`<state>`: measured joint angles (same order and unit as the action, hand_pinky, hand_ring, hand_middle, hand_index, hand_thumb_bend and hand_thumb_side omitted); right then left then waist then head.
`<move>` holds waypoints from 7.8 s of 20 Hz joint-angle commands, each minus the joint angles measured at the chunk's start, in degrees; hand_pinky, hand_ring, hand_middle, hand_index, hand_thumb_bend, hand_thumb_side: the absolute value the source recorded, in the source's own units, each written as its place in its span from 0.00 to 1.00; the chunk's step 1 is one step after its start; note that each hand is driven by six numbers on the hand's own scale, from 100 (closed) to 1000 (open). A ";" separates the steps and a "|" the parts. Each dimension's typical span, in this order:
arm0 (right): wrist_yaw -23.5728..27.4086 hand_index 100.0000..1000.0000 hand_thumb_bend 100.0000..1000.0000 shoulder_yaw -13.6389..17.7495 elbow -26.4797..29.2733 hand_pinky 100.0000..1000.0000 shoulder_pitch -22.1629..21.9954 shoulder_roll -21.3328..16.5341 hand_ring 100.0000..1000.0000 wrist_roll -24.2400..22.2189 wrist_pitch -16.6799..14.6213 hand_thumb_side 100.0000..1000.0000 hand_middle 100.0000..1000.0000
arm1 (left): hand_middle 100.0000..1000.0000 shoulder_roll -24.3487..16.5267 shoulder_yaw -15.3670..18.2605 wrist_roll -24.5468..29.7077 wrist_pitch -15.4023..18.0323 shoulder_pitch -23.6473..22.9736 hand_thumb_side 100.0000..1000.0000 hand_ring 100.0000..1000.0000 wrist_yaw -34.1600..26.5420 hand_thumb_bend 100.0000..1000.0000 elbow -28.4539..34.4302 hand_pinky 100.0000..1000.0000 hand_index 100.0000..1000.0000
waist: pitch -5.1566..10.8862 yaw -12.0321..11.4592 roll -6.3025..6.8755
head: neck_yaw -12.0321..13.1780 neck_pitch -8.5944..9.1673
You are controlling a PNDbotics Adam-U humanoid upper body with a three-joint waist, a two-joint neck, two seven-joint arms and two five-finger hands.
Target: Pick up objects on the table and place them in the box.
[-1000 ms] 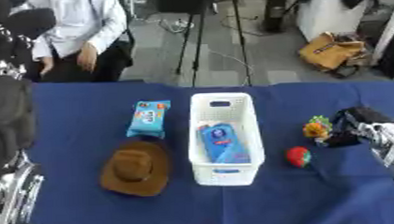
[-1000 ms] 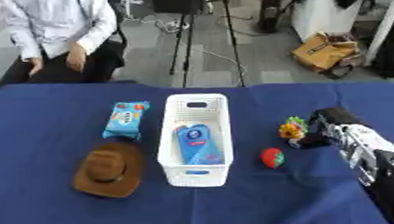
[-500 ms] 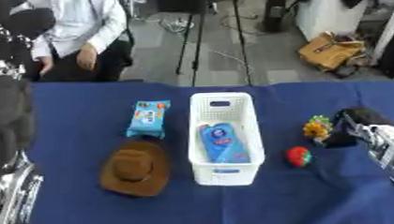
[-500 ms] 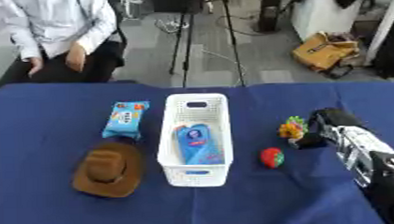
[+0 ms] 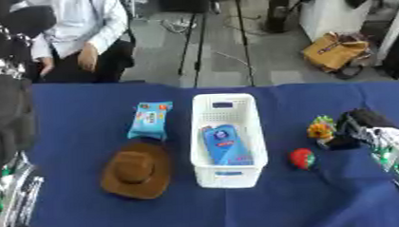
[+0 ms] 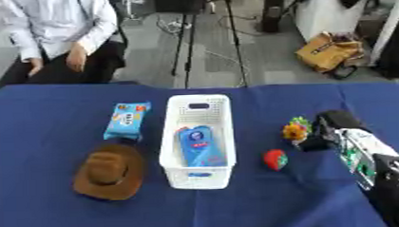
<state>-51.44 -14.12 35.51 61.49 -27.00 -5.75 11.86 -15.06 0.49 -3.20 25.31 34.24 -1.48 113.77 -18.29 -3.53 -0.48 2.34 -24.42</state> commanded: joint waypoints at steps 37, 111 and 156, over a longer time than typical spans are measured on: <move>0.65 0.88 0.78 -0.65 2.25 0.94 1.35 -1.73 0.98 -7.93 1.87 0.69 0.70 | 0.77 -0.23 -0.18 1.20 -0.19 1.13 0.81 0.74 -0.10 0.00 0.82 0.81 0.79 | 1.02 0.25 0.01 | -0.88 0.69; -12.10 0.93 0.72 5.76 2.07 0.97 6.86 -4.50 0.99 -20.22 -4.33 0.53 0.79 | 0.77 -0.87 -0.92 2.75 0.14 2.91 0.80 0.75 0.35 0.00 0.82 0.81 0.78 | -2.13 -3.59 -1.33 | -4.26 3.80; -11.91 0.68 0.39 5.88 1.71 0.89 7.15 -3.92 0.86 -17.26 -3.23 0.40 0.42 | 0.78 -0.47 -1.02 2.84 0.14 3.12 0.78 0.75 0.15 0.00 0.82 0.81 0.78 | -2.28 -3.10 -1.30 | -4.81 3.95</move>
<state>-63.42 -8.52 36.72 67.09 -29.97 -23.17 8.63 -15.06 -0.56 -0.42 25.37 36.35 -1.18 113.77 -21.87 -6.71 -1.86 -2.32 -20.96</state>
